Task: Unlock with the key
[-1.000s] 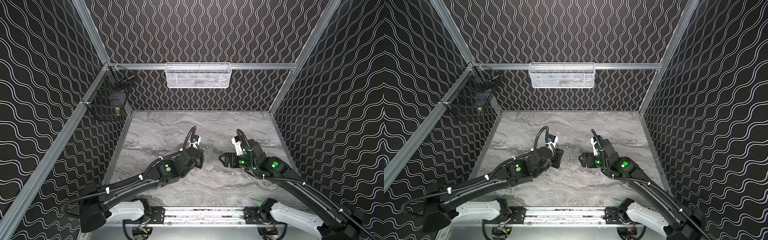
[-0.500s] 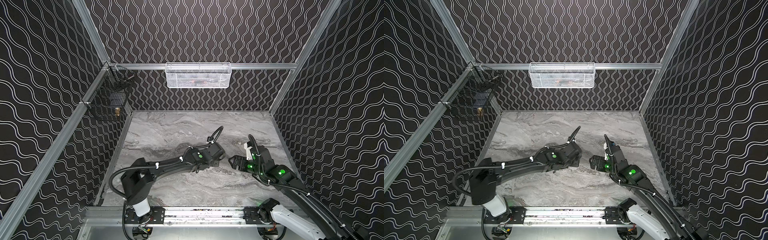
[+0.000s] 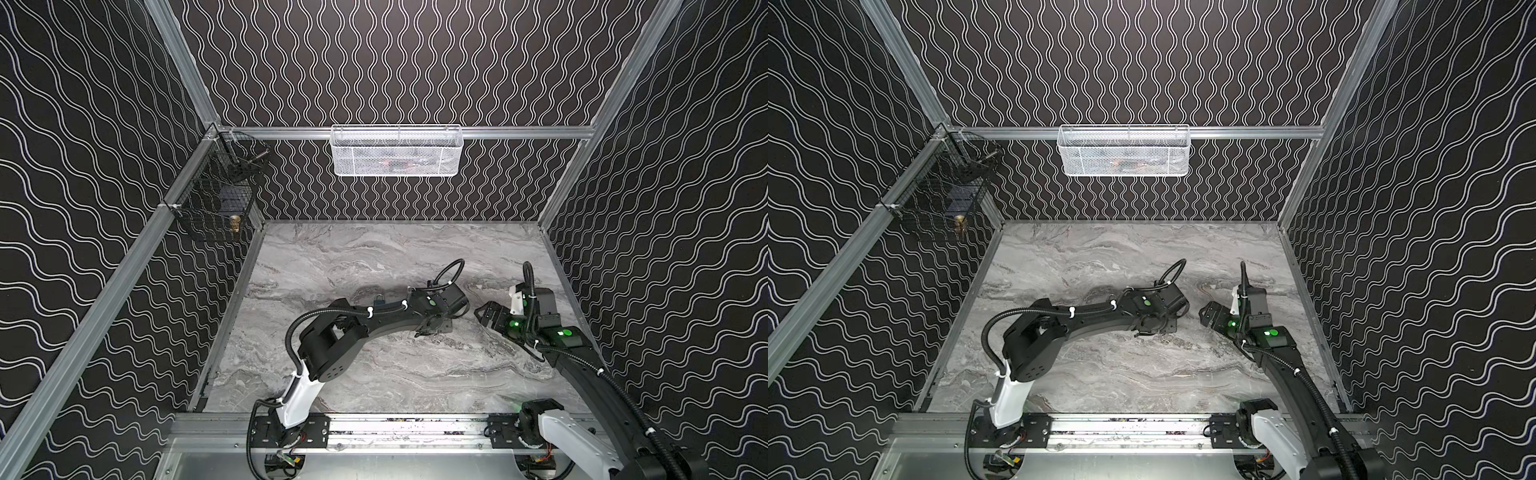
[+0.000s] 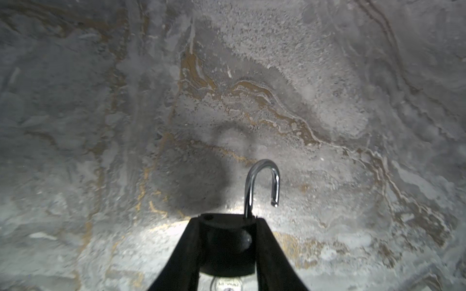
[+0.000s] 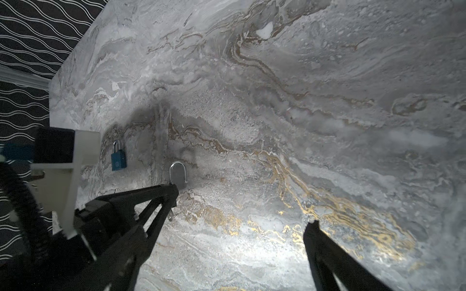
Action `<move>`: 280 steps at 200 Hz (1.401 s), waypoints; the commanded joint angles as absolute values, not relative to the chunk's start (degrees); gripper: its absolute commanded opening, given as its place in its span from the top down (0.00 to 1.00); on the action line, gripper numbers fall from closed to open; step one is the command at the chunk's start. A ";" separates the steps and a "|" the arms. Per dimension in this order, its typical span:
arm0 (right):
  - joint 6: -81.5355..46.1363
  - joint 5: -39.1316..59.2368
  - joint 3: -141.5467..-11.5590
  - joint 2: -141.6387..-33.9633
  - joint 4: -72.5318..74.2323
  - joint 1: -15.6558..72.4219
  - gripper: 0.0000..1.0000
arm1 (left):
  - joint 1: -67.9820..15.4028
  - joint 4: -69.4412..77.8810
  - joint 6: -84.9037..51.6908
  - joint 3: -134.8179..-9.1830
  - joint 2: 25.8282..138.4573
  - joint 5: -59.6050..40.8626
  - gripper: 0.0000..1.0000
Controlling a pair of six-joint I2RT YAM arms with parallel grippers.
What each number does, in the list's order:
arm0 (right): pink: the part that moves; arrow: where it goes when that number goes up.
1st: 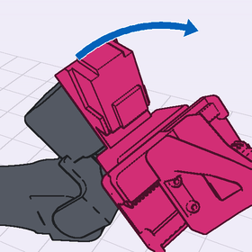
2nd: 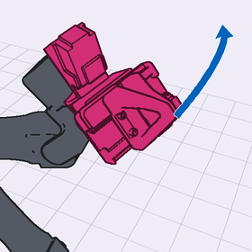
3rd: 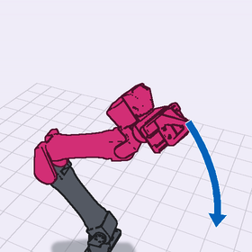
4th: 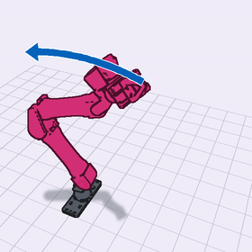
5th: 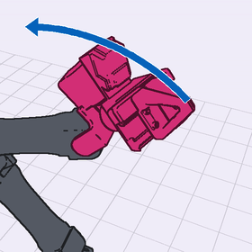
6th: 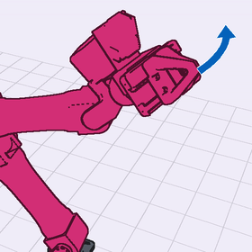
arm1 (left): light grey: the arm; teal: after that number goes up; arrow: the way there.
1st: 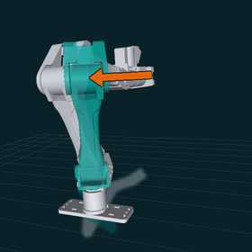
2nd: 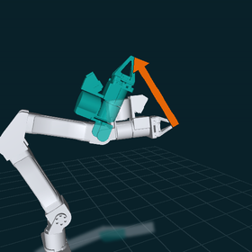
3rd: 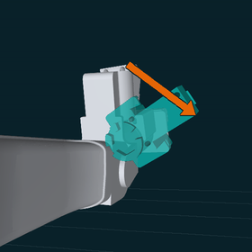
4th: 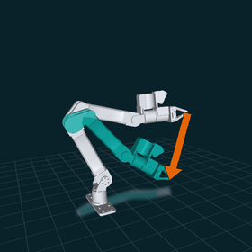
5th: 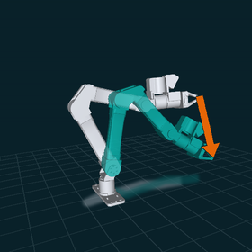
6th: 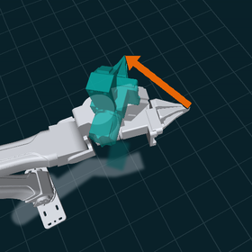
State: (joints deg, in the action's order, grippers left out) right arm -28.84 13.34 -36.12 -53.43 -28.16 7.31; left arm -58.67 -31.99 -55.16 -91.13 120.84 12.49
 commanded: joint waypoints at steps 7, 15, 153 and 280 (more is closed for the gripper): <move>-27.14 17.22 -35.95 -54.41 -25.42 5.57 0.01 | -58.54 -35.48 -56.93 -93.83 122.89 14.01 0.97; -27.02 17.77 -35.90 -54.81 -25.02 5.34 0.01 | -58.54 -35.68 -57.16 -94.17 123.34 13.93 0.96; -25.13 22.25 -35.42 -55.36 -24.80 5.20 0.02 | -58.63 -32.36 -60.82 -90.47 123.28 12.46 0.43; -26.05 25.00 -38.05 -51.81 -26.02 6.84 0.03 | -57.58 -23.01 -57.76 -67.58 92.30 19.95 0.02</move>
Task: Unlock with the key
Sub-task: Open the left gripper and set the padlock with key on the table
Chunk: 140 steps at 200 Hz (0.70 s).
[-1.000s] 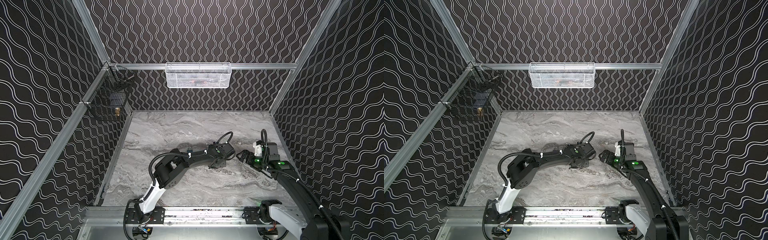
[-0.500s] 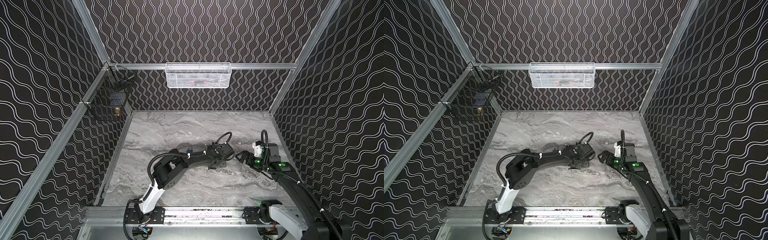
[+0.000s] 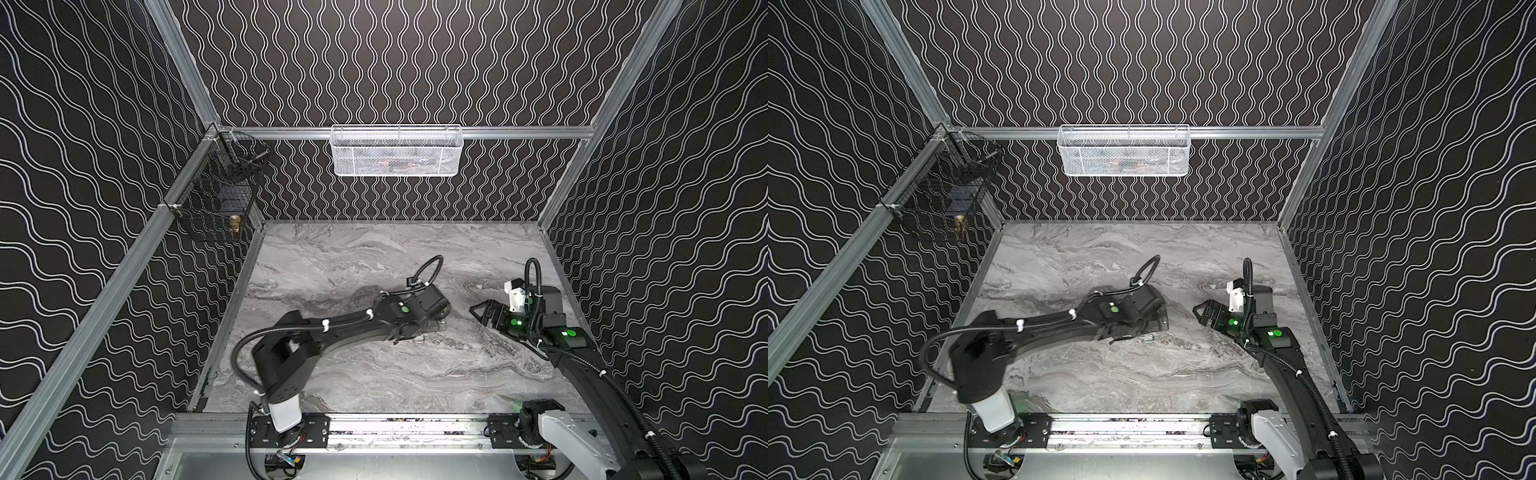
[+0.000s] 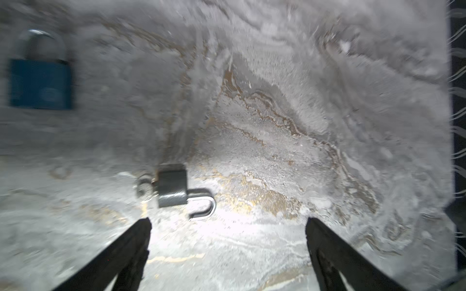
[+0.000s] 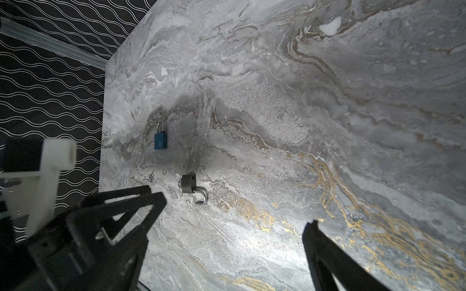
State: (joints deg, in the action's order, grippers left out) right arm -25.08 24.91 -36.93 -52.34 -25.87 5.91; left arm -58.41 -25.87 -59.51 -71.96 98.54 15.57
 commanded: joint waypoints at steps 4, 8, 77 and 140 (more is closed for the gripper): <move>-26.22 24.84 -38.14 -51.69 -25.89 7.07 0.03 | -57.30 -22.24 -57.46 -66.49 91.09 19.81 0.02; -26.42 24.80 -38.22 -51.68 -25.78 7.32 0.03 | -56.95 -21.53 -57.17 -65.39 89.79 19.42 0.02; -30.56 14.12 -42.89 -59.17 -23.02 22.41 0.02 | -52.11 -23.64 -51.24 -58.44 74.07 16.16 0.02; -35.65 2.96 -51.05 -75.82 -17.44 41.44 0.04 | -39.97 -30.94 -42.30 -55.47 63.89 10.88 0.02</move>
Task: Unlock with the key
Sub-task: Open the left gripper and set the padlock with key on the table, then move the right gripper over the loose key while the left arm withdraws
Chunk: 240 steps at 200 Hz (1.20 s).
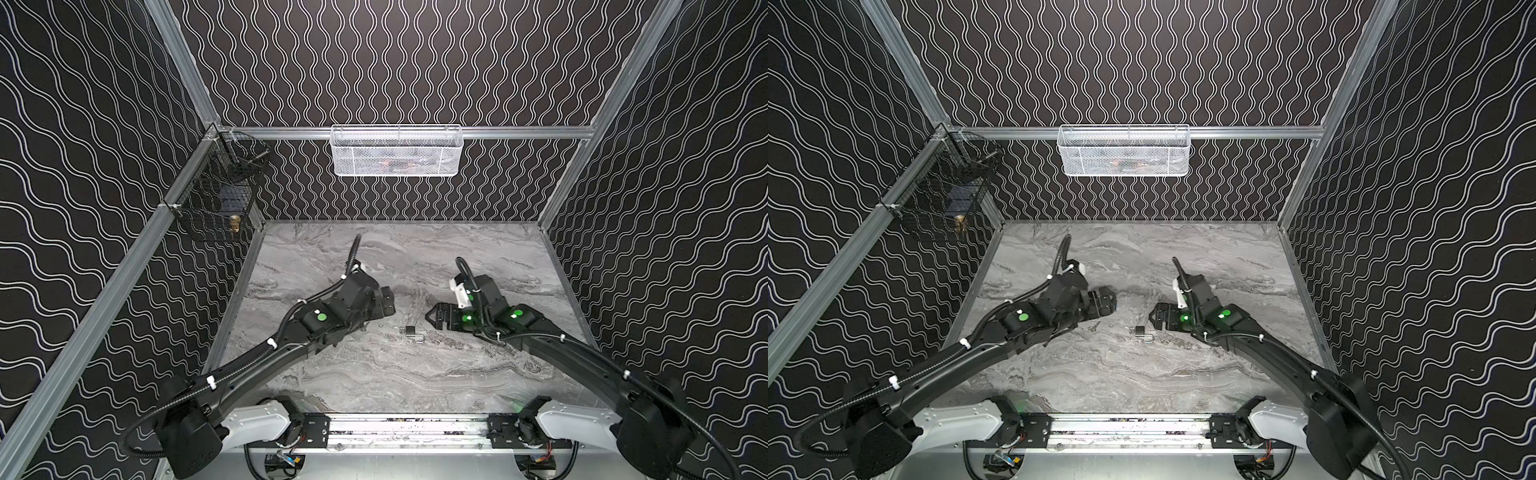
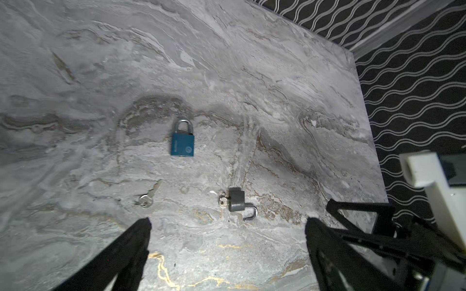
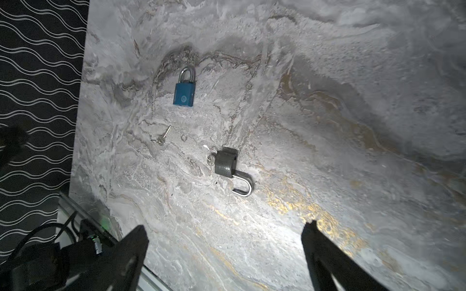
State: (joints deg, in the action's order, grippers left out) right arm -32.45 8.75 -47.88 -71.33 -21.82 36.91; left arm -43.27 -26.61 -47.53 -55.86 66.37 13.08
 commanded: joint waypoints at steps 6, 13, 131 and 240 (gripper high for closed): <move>-35.76 1.72 -52.24 -77.65 -17.17 43.21 0.04 | -39.25 -31.71 -41.44 -55.20 62.90 11.05 0.02; -35.82 0.54 -53.80 -79.87 -16.93 44.98 0.05 | -38.33 -32.35 -40.43 -54.65 61.89 11.22 0.02; -35.35 -9.53 -82.06 -113.23 -16.28 58.00 0.18 | -17.93 -37.27 -36.45 -47.62 52.22 0.82 0.02; -31.31 -7.62 -90.23 -123.67 -17.27 59.66 0.55 | -4.57 -36.80 -34.63 -46.23 55.77 -11.02 0.02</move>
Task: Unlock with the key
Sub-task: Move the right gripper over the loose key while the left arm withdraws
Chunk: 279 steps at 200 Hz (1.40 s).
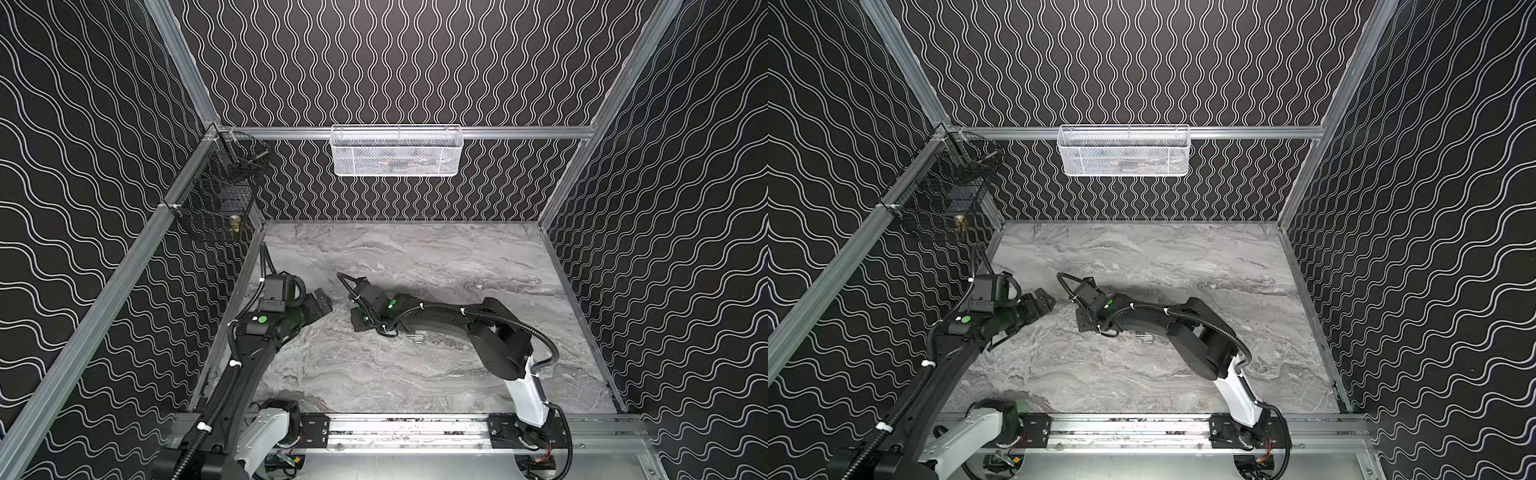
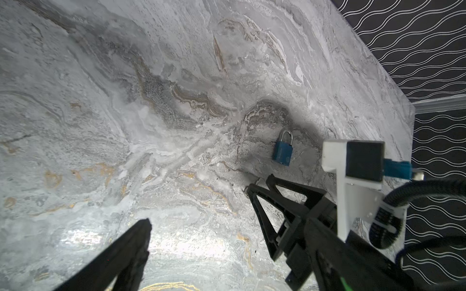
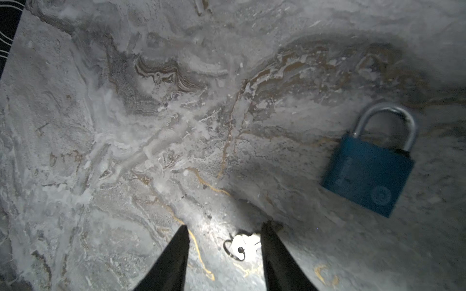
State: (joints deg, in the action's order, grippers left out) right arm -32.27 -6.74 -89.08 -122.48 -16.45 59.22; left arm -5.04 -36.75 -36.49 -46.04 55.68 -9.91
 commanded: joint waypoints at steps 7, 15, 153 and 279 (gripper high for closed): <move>-31.40 -7.85 -90.56 -124.17 -17.54 59.64 0.55 | -4.48 -36.91 -34.63 -46.41 55.81 -10.78 0.02; -31.40 -7.82 -90.93 -124.66 -17.87 59.72 0.56 | -4.48 -36.87 -34.71 -46.32 55.80 -10.70 0.02; -31.88 -19.10 -92.12 -127.23 -24.51 62.05 0.48 | -4.48 -35.70 -35.24 -45.54 55.90 -10.46 0.02; -31.17 -12.31 -79.52 -116.60 -24.84 61.15 0.47 | -4.48 -35.84 -36.63 -45.26 53.61 -12.99 0.02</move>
State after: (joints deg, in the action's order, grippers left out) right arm -30.83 -16.05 -80.16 -118.13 -25.08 61.69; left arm -4.56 -36.03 -36.14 -45.10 54.02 -12.03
